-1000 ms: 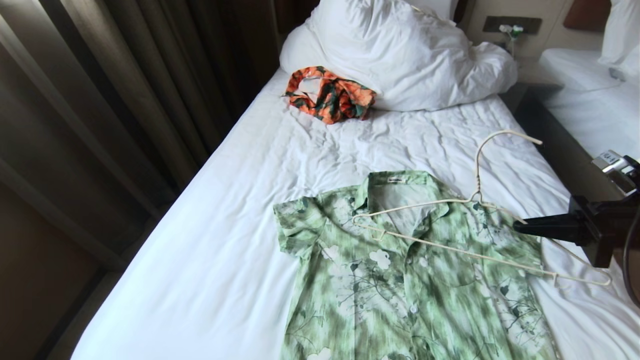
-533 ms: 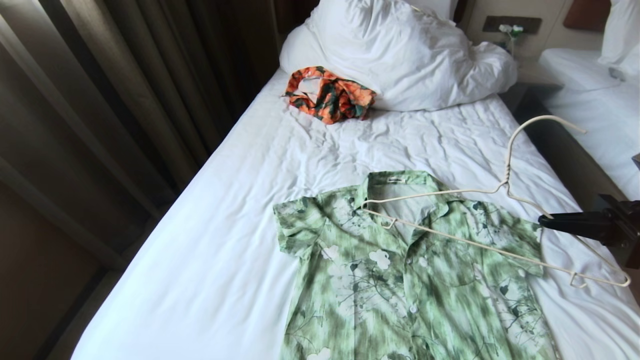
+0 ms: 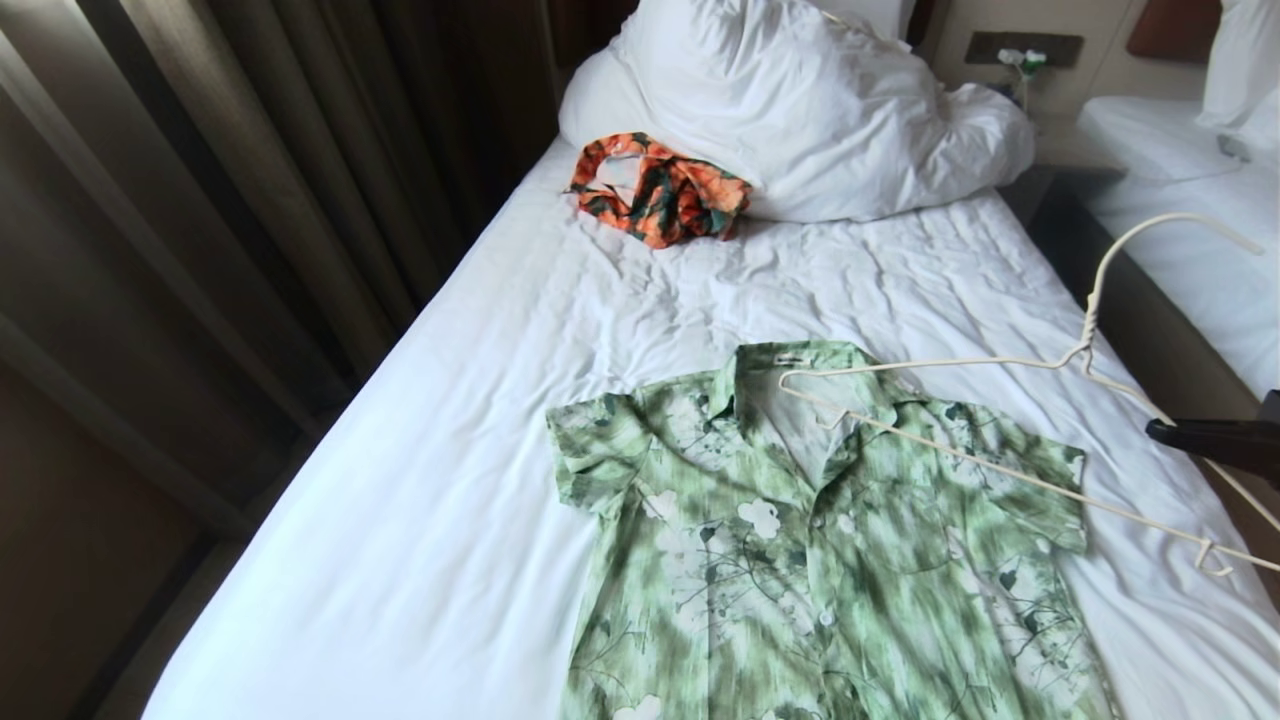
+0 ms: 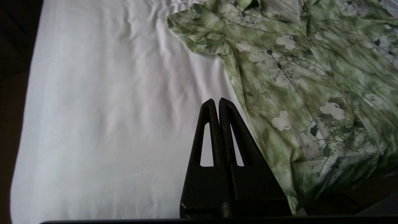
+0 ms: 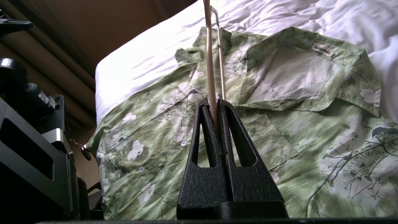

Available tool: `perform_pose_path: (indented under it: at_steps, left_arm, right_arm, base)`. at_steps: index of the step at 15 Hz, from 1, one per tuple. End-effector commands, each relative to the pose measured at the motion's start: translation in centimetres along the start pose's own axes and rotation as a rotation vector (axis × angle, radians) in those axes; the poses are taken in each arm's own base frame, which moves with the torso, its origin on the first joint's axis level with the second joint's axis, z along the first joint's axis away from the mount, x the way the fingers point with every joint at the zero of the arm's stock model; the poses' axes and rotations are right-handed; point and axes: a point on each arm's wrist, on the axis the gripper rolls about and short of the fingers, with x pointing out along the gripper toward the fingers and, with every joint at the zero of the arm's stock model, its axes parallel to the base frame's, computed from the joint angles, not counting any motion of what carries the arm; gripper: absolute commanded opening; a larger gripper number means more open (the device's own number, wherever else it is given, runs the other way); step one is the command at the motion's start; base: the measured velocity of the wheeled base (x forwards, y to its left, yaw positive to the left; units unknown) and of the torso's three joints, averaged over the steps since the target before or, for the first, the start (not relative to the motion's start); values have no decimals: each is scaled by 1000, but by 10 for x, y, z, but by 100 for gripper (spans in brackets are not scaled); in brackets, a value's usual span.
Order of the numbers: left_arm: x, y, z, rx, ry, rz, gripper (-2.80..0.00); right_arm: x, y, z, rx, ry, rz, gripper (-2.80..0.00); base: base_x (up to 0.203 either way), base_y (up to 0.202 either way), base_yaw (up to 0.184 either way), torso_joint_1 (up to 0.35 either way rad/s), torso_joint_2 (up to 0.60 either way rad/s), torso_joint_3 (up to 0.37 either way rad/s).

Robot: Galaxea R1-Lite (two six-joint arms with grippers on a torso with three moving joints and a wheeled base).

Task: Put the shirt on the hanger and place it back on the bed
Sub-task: Lift the shirt and hanger

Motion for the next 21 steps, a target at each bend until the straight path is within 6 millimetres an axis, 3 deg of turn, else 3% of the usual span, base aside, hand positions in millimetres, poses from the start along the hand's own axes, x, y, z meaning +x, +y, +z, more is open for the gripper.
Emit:
perform_pose_path:
  at_steps: [1,5,8,11,17,21]
  left_arm:
    - [26,8,14,-55,141,-90,-280]
    - [75,21,50,-95,211,-273,-280]
    - [119,13,64,-114,265,-453,-280]
    - [168,-4,66,-131,302,-542,-280]
    - [271,-42,54,-119,313,-527,-280]
    - [320,-77,55,-67,273,-480,-280]
  right_arm:
    - [-3,0,0,0,-6,-6,-280]
    - [-5,-1,3,-13,-7,-14,-280]
    - [-5,-3,6,-22,-8,-14,-280]
    - [-7,-8,10,-35,-8,-21,-280]
    - [-19,-28,12,-12,-11,-62,-280]
    - [-22,-35,8,-3,-12,-73,-280]
  base:
    - [0,0,0,0,0,0]
    - [0,0,0,0,0,0]
    - [0,0,0,0,0,0]
    - [0,0,0,0,0,0]
    - [0,0,0,0,0,0]
    - [0,0,0,0,0,0]
